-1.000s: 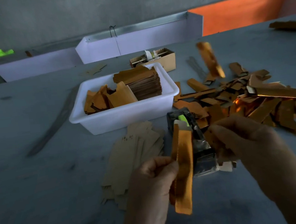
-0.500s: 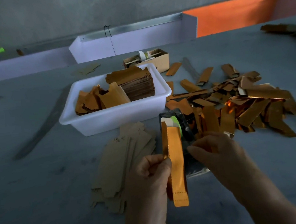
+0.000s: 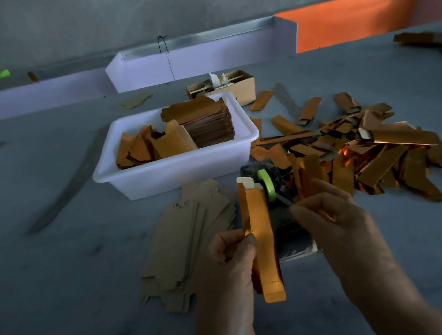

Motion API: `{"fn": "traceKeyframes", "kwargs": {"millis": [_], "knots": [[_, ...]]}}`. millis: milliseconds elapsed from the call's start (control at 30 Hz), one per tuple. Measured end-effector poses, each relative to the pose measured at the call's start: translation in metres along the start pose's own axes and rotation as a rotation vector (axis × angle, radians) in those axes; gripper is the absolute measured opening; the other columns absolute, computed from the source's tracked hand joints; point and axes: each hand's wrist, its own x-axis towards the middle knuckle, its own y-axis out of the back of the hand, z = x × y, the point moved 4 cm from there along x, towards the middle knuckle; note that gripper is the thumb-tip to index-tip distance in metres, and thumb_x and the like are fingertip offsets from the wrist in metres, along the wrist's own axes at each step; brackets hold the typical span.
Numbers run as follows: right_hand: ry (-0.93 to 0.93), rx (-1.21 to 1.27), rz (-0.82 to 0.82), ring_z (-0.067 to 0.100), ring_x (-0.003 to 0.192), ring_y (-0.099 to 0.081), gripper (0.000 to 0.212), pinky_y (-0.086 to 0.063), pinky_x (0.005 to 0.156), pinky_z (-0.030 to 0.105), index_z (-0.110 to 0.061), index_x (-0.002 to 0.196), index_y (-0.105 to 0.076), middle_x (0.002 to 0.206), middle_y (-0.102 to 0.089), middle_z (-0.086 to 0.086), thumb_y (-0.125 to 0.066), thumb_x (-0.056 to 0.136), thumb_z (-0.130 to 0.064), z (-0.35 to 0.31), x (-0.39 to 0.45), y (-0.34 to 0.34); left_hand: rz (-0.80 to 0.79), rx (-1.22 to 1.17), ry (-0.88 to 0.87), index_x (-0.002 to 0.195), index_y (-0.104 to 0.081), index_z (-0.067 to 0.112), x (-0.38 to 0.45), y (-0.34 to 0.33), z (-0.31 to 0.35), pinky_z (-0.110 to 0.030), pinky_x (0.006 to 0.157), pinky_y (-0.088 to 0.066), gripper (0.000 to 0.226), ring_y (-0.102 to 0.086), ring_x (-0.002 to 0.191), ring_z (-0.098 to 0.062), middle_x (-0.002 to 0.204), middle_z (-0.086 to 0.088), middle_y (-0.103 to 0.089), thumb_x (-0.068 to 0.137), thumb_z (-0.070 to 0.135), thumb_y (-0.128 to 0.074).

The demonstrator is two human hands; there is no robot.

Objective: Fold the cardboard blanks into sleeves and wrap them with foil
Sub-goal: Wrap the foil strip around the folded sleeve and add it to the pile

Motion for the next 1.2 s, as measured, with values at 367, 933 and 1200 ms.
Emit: {"fn": "traceKeyframes", "kwargs": {"millis": [367,933,1200], "knots": [[0.056,-0.337,-0.006,0.011,0.118,-0.039,0.018,-0.032,0.073,0.020,-0.021,0.065,-0.060,0.130,-0.045,-0.016,-0.066,0.082,-0.020,0.003,-0.016,0.000,-0.129,0.028,-0.079,0.075,-0.064,0.016,0.000,-0.014,0.012,-0.013,0.041,-0.037,0.014,-0.050,0.047,-0.003,0.055,0.004,-0.057,0.089,0.017,-0.062],[0.310,-0.409,0.118,0.015,0.091,-0.057,0.012,-0.040,0.065,0.016,-0.020,0.075,-0.056,0.110,-0.054,-0.003,-0.064,0.082,-0.014,-0.010,-0.022,0.008,-0.186,0.490,-0.188,0.088,-0.059,0.030,0.005,-0.029,0.021,-0.011,0.051,-0.043,0.004,-0.059,0.070,0.009,0.079,0.009,-0.063,0.091,0.033,-0.058],[0.024,0.181,-0.335,0.004,0.061,-0.059,0.016,-0.045,0.055,0.022,-0.031,0.075,-0.072,0.070,-0.067,-0.005,-0.062,0.070,-0.019,-0.033,-0.019,0.018,-0.188,0.203,-0.133,0.076,-0.068,0.024,-0.005,-0.019,0.026,-0.035,0.060,-0.048,0.009,-0.064,0.068,-0.025,0.072,-0.003,-0.070,0.084,0.025,-0.066]]}}
